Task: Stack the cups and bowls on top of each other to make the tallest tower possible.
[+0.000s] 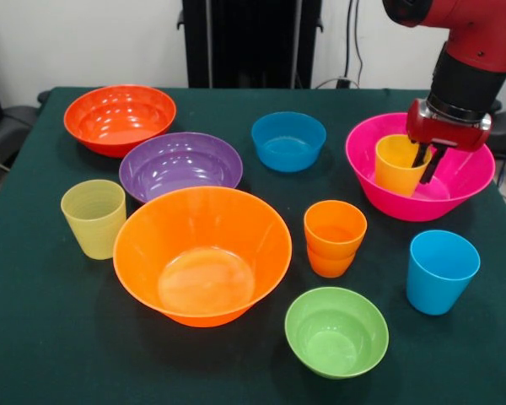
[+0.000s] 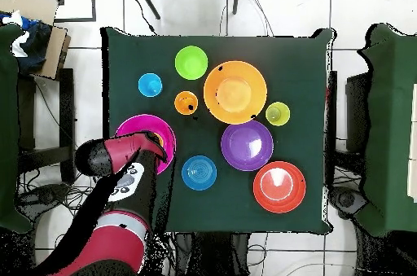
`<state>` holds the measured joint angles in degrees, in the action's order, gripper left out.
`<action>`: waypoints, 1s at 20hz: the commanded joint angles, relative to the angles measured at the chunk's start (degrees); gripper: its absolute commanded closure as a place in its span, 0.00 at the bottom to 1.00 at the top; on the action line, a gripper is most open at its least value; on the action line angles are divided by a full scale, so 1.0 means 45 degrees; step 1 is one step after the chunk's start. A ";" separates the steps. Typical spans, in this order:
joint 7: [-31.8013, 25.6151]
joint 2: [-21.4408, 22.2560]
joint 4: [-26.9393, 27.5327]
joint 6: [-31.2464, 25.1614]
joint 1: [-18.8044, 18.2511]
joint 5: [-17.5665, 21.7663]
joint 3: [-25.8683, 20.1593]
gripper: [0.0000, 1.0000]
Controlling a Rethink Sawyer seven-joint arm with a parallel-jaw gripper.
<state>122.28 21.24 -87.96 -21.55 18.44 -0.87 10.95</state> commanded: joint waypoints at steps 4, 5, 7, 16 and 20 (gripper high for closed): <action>0.0414 0.0142 0.0610 -0.0219 -0.0183 0.0433 -0.1016 1.00; 0.0395 0.0146 0.0613 -0.0231 -0.0198 0.0435 -0.1032 1.00; 0.0374 0.0159 0.0587 -0.0235 -0.0206 0.0448 -0.1043 1.00; 0.0283 0.0205 0.0666 -0.0376 -0.0260 0.0464 -0.1039 1.00; 0.0242 0.0202 0.0670 -0.0435 -0.0350 0.0424 -0.1134 1.00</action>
<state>122.28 21.29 -87.96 -21.55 18.24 -0.87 10.95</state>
